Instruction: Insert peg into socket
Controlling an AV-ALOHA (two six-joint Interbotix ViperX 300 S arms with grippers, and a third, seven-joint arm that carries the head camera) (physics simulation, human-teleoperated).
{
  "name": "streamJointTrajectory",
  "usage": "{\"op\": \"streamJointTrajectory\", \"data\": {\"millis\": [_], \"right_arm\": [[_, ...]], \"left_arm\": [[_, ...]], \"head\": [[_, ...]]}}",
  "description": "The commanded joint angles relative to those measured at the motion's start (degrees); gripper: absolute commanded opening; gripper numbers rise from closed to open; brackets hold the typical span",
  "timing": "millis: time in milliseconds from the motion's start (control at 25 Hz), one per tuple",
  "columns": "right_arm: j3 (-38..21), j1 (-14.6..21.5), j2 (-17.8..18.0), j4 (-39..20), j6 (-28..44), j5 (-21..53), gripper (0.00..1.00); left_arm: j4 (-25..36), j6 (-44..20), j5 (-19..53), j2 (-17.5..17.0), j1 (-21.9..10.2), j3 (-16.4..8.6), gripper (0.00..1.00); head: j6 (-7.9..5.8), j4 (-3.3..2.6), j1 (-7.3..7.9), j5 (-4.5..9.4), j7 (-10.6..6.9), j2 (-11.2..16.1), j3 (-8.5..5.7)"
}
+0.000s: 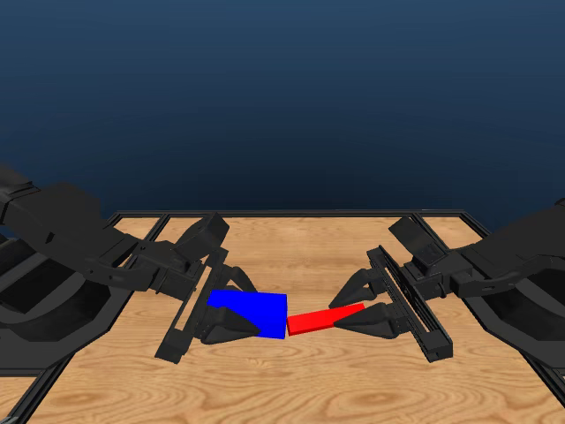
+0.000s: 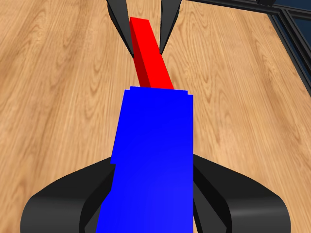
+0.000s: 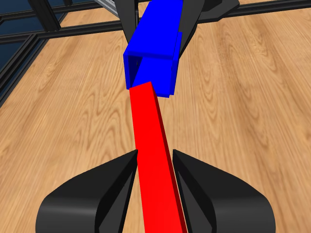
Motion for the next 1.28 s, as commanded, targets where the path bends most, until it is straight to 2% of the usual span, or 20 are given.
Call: {"op": "streamJointTrajectory", "data": {"millis": [40, 80, 120, 160, 200, 240, 320, 400, 440, 480, 520, 640, 680, 720, 920, 1000, 1040, 1120, 1240, 1280], "right_arm": [[-2.1, -0.7, -2.5, -0.2, -0.7, 0.6, 0.00], [-2.2, -0.8, -2.4, -0.2, -0.7, 1.7, 0.00], [-2.4, -0.9, -2.6, -0.3, -0.8, 1.8, 0.00], [-2.3, -0.8, -2.5, -0.3, -0.8, 2.0, 0.00], [-2.6, -1.0, -2.8, -0.3, -0.9, 2.6, 0.00], [-2.4, -1.0, -2.5, -0.4, -0.9, 2.3, 0.00], [-2.7, -1.2, -2.7, -0.4, -0.7, 2.5, 0.00], [-2.9, -1.4, -1.8, -0.6, -0.2, 1.9, 0.00], [-3.1, -1.8, -1.6, -0.7, 0.1, 2.0, 0.00], [-3.3, -1.7, -1.6, -0.9, 0.1, 1.6, 0.00], [-3.5, -1.8, -1.4, -1.0, 0.3, 1.6, 0.00], [-3.9, -1.8, -1.1, -1.3, 0.7, 1.1, 0.00], [-3.9, -1.8, -1.0, -1.4, 0.7, 1.1, 0.00], [-7.5, -1.1, 3.6, -1.8, 1.8, -0.9, 0.00], [-14.1, 0.1, 10.0, -4.0, 4.1, -1.5, 0.00], [-15.9, 0.3, 11.3, -4.5, 5.0, -1.9, 0.00], [-16.0, 0.3, 11.6, -4.8, 5.3, -1.8, 0.00], [-17.3, 0.8, 12.6, -5.3, 5.9, -1.8, 0.00], [-17.4, 0.8, 12.1, -5.5, 6.7, -1.3, 0.01], [-17.0, 0.7, 11.8, -5.3, 7.2, -1.0, 1.00]], "left_arm": [[0.8, -2.5, -1.5, 0.3, 0.4, -1.9, 0.00], [1.6, -2.8, -1.8, 0.1, 0.0, -1.3, 0.00], [3.1, -3.7, 1.6, 0.5, -0.2, -2.9, 0.00], [2.6, -3.7, 0.3, 1.0, 0.1, -1.8, 0.00], [2.7, -3.8, -0.1, 1.4, 0.2, -2.9, 0.00], [3.3, -4.5, 0.9, 0.3, 0.2, -2.4, 0.00], [4.1, -4.8, 2.5, 0.7, 0.2, -4.2, 0.00], [4.6, -5.7, 2.5, 1.6, 0.3, -3.7, 0.00], [5.7, -5.9, 4.0, 2.4, 0.1, -5.2, 0.00], [5.5, -6.9, 2.2, 1.3, 0.1, -4.8, 0.00], [5.4, -6.5, 2.6, 2.2, 0.0, -4.3, 0.00], [7.1, -6.9, 4.7, 2.1, -0.1, -5.9, 0.00], [7.2, -8.3, 4.1, 2.2, 0.1, -4.6, 0.00], [7.7, -8.2, 4.6, 2.5, 0.3, -6.3, 0.00], [9.4, -9.9, 5.3, 1.9, 0.4, -6.5, 0.00], [10.2, -11.0, 5.7, 1.5, 0.2, -5.7, 0.00], [10.3, -10.7, 6.7, 1.8, 0.2, -6.5, 0.00], [10.5, -11.5, 5.9, 1.9, 0.2, -5.2, 0.00], [10.7, -12.1, 5.6, 1.4, -0.2, -5.1, 0.00], [10.8, -12.1, 5.2, 1.8, -0.3, -4.4, 0.00]], "head": [[-0.04, 0.03, 0.19, -0.08, 0.01, -0.1, -1.02], [-0.08, 0.02, 0.19, 0.04, 0.02, -0.1, -1.01], [-0.07, 0.03, 0.20, 0.07, 0.08, -0.2, -0.98], [-0.07, 0.03, 0.19, 0.12, 0.13, -0.2, -0.96], [-0.08, 0.03, 0.19, 0.12, 0.13, -0.2, -0.96], [-0.08, 0.03, 0.19, 0.13, 0.14, -0.2, -0.96], [-0.08, -0.01, 0.00, 0.08, 0.25, -0.3, -0.84], [-0.01, -0.01, -0.03, 0.19, 0.25, -0.4, -0.81], [0.00, 0.00, -0.02, 0.18, 0.35, -0.4, -0.79], [-0.01, 0.01, -0.02, 0.10, 0.45, -0.4, -0.78], [-0.03, 0.00, -0.01, 0.12, 0.48, -0.4, -0.79], [-0.10, -0.01, -0.03, 0.13, 0.52, -0.4, -0.79], [-0.10, -0.01, -0.03, 0.14, 0.52, -0.4, -0.79], [-0.11, -0.02, -0.04, 0.11, 0.43, -0.5, -0.76], [0.17, 0.02, -0.06, 0.11, 0.29, -0.7, -0.76], [0.24, 0.05, 0.03, 0.00, 0.03, -0.8, -0.80], [0.24, 0.05, 0.03, -0.01, 0.02, -0.8, -0.80], [0.72, 0.14, 0.15, -0.16, -0.73, -1.1, -0.76], [1.00, 0.27, 0.48, -0.24, -1.07, -1.5, -0.69], [1.08, 0.31, 0.60, -0.25, -1.14, -1.6, -0.65]]}}
